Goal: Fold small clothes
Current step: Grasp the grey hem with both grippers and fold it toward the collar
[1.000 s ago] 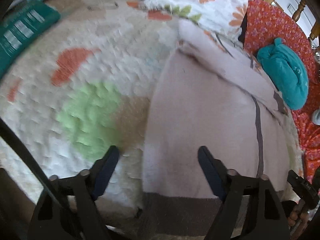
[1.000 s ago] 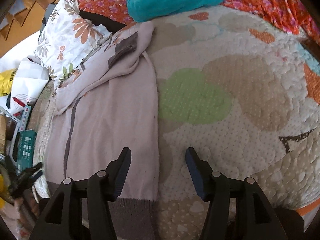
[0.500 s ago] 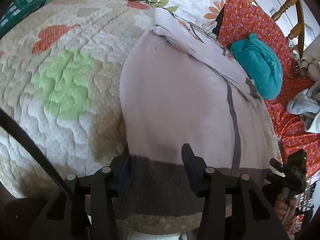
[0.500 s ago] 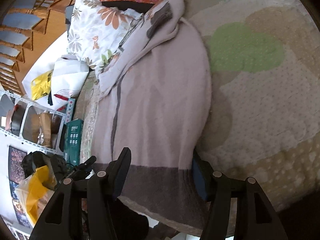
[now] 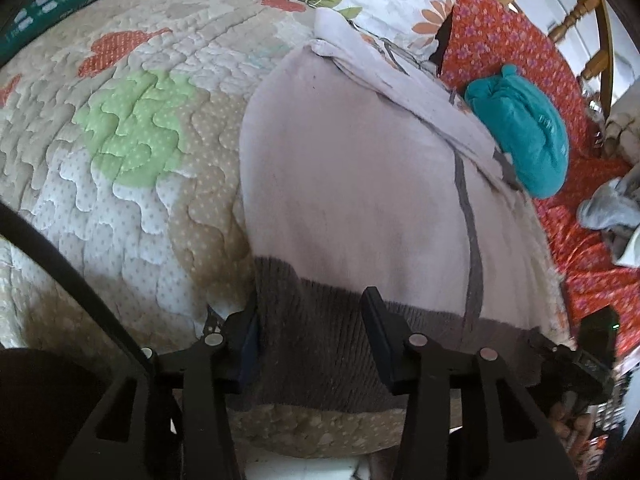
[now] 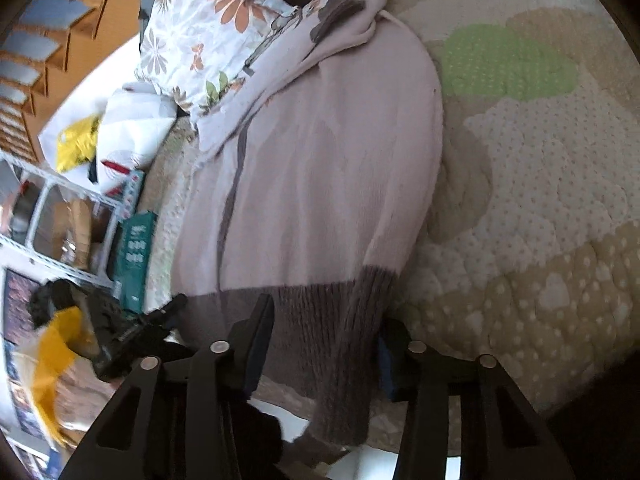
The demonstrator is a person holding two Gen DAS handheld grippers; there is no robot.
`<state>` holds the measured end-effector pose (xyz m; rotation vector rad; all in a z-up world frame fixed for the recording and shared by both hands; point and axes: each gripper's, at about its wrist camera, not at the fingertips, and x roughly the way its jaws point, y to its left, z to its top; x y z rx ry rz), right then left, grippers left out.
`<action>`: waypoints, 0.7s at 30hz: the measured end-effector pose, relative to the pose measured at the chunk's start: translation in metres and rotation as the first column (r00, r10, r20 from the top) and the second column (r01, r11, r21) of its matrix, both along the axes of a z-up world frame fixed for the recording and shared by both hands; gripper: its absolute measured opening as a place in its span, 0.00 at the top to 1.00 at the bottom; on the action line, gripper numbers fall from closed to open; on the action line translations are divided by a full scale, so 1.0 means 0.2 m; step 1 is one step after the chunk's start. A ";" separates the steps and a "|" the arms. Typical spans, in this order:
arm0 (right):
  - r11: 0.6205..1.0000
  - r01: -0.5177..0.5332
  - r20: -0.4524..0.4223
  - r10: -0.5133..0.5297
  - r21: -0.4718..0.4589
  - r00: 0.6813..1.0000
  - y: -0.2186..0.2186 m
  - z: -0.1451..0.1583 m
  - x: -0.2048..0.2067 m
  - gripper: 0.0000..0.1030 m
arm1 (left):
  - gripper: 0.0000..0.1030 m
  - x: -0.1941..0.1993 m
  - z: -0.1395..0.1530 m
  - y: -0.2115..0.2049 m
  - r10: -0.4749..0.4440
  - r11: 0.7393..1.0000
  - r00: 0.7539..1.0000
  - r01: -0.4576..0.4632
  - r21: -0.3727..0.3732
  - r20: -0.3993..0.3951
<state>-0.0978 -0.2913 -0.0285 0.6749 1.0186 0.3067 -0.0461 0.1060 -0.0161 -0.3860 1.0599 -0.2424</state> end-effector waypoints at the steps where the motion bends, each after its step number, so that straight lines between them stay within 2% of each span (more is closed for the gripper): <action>1: 1.000 -0.004 0.001 0.004 -0.027 1.000 0.02 0.00 -0.01 0.55 | 0.56 -0.01 0.00 -0.01 -0.002 1.000 1.000 0.002 0.021 0.003; 3: 0.994 -0.012 0.007 0.013 -0.105 1.000 0.06 0.01 -0.01 0.63 | 0.70 -0.01 0.01 -0.04 0.005 0.995 1.000 -0.005 0.096 -0.002; 4: 0.986 -0.010 0.008 0.012 -0.168 1.000 0.10 0.02 -0.01 0.68 | 0.85 0.00 0.02 -0.05 0.013 0.991 1.000 -0.012 0.131 -0.009; 5: 0.977 -0.010 0.004 0.011 -0.211 1.000 0.11 0.03 -0.01 0.80 | 0.91 0.01 0.02 -0.04 0.015 0.990 1.000 -0.013 0.138 -0.015; 6: 0.971 -0.014 0.001 0.015 -0.239 1.000 0.11 0.03 -0.01 0.89 | 0.94 0.01 0.04 -0.02 0.022 0.994 1.000 -0.020 0.112 -0.020; 10: 0.985 -0.001 -0.001 0.001 -0.172 1.000 0.05 0.07 -0.01 0.92 | 0.94 -0.01 0.15 0.07 0.076 0.996 0.997 -0.076 0.046 -0.004; 14: 0.996 -0.015 0.022 0.016 -0.083 1.000 -0.01 0.16 -0.11 0.93 | 0.94 -0.13 0.31 0.08 0.062 0.998 0.997 -0.062 -0.008 0.051; 18: 0.994 -0.080 0.031 0.083 -0.075 0.996 -0.01 0.26 -0.30 0.93 | 0.94 -0.32 0.45 0.04 0.033 0.999 0.995 -0.030 -0.031 0.092; 21: 0.990 -0.119 0.016 0.121 -0.070 0.993 -0.01 0.25 -0.41 0.93 | 0.94 -0.44 0.50 0.00 0.007 1.000 0.991 -0.007 0.005 0.130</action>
